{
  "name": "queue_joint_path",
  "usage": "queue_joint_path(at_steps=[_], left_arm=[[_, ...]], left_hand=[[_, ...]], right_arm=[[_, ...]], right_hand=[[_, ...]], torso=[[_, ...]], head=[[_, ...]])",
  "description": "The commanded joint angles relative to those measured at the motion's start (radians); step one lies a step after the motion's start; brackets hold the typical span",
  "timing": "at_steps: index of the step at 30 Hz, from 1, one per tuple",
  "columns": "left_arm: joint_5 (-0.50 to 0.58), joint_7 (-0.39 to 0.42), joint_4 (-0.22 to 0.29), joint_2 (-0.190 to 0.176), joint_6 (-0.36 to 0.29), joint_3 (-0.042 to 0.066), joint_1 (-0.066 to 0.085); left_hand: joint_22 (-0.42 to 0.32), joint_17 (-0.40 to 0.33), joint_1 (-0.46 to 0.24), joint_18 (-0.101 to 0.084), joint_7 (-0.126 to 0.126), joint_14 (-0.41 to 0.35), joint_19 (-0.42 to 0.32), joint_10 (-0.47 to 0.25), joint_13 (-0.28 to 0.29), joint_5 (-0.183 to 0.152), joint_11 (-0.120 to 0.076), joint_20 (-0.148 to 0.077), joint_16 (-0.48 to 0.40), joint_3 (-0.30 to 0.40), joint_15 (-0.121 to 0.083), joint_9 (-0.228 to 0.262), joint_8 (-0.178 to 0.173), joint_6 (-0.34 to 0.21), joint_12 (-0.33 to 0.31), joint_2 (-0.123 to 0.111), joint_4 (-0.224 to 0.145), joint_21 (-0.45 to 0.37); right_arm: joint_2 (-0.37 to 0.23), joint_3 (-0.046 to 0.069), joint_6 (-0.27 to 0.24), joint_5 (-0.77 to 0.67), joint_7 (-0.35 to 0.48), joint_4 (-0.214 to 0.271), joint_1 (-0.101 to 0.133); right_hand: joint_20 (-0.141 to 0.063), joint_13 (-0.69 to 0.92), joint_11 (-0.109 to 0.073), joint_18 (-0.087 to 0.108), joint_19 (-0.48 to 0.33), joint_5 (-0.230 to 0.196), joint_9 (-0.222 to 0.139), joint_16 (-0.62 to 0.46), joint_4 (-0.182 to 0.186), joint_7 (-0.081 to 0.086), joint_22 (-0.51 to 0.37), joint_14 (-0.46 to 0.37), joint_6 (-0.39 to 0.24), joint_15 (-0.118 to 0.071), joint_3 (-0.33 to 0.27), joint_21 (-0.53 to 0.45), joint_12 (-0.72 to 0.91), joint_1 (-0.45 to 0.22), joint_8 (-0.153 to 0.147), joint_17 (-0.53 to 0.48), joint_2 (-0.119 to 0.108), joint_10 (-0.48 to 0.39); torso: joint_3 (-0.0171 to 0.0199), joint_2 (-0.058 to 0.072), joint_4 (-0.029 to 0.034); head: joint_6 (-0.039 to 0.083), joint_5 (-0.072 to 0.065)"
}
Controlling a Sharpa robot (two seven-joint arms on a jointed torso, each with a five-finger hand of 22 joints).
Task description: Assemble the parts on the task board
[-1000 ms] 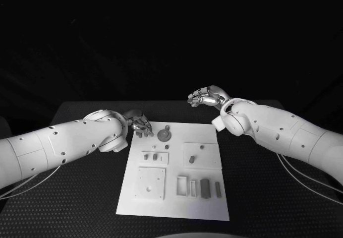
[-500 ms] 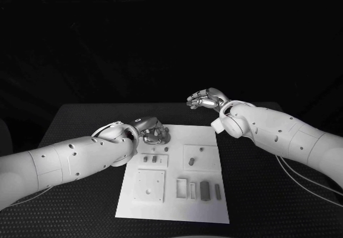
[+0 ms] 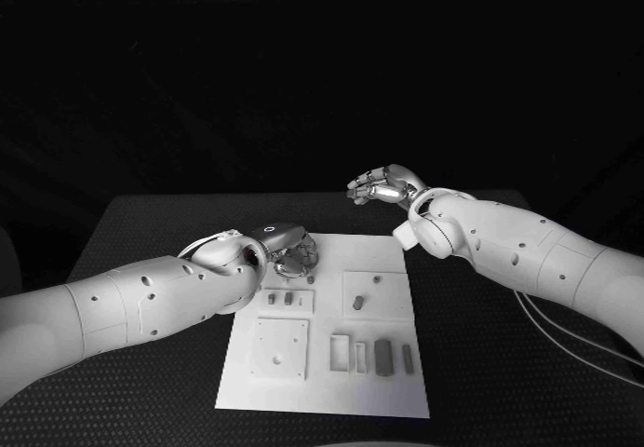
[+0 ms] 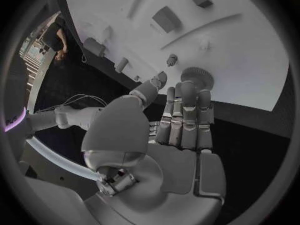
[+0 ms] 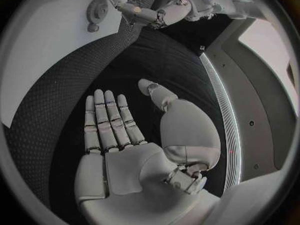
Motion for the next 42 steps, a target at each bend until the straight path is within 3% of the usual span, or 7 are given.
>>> queue_joint_path(at_steps=[1,14,22,42], left_arm=[[-0.031,-0.001,-0.002,0.006,0.045,0.000,-0.003],[-0.039,-0.015,-0.018,0.017,0.100,0.000,-0.014],[-0.039,-0.018,-0.028,0.022,0.072,0.000,-0.016],[-0.035,-0.033,-0.051,0.036,0.082,0.000,-0.028]], left_hand=[[-0.001,0.001,0.001,0.007,0.002,-0.001,-0.004,0.006,-0.001,0.004,0.000,-0.070,0.004,0.000,0.005,-0.001,0.004,0.006,-0.004,0.001,0.001,0.003],[-0.002,0.004,-0.021,0.009,0.013,-0.001,-0.005,0.004,-0.012,-0.004,0.006,-0.067,0.013,-0.010,0.010,-0.011,-0.002,-0.001,-0.024,0.003,0.002,0.008],[-0.004,0.003,-0.051,0.014,0.017,-0.003,-0.004,-0.003,-0.024,-0.009,0.014,-0.062,0.017,-0.022,0.018,-0.022,-0.009,-0.011,-0.045,-0.004,0.008,0.011],[-0.005,0.008,-0.031,0.026,0.013,0.009,0.011,0.028,-0.031,0.006,0.006,-0.064,0.039,-0.004,0.010,-0.031,0.000,0.002,-0.057,0.024,0.003,0.029]], right_arm=[[0.000,0.000,0.006,-0.001,0.006,0.003,0.000],[-0.003,0.000,0.006,-0.001,0.006,0.006,0.000],[-0.005,0.000,0.006,-0.001,0.006,0.008,0.000],[-0.005,0.000,0.006,-0.001,0.005,0.011,0.000]], right_hand=[[-0.005,0.001,-0.001,-0.016,0.003,0.005,-0.001,0.005,-0.002,0.025,0.001,-0.009,-0.007,-0.001,-0.002,-0.005,-0.004,-0.003,0.006,-0.001,0.006,0.009],[-0.005,0.001,-0.001,-0.016,0.003,0.005,-0.001,0.005,-0.002,0.025,0.001,-0.009,-0.007,-0.001,-0.002,-0.005,-0.004,-0.003,0.006,-0.002,0.005,0.009],[-0.005,0.001,-0.001,-0.016,0.003,0.005,-0.002,0.006,-0.002,0.025,0.002,-0.009,-0.007,-0.001,-0.002,-0.006,-0.005,-0.002,0.007,-0.002,0.005,0.009],[-0.005,0.001,-0.002,-0.016,0.004,0.005,-0.002,0.006,-0.002,0.025,0.003,-0.010,-0.006,-0.001,-0.002,-0.007,-0.005,-0.002,0.007,-0.002,0.005,0.010]], torso=[[0.0001,-0.001,0.0016],[-0.0006,0.000,0.0012],[-0.0019,-0.001,0.0030],[-0.0003,-0.001,0.0024]], head=[[-0.003,-0.002],[-0.007,-0.006],[-0.011,-0.010],[-0.014,-0.011]])
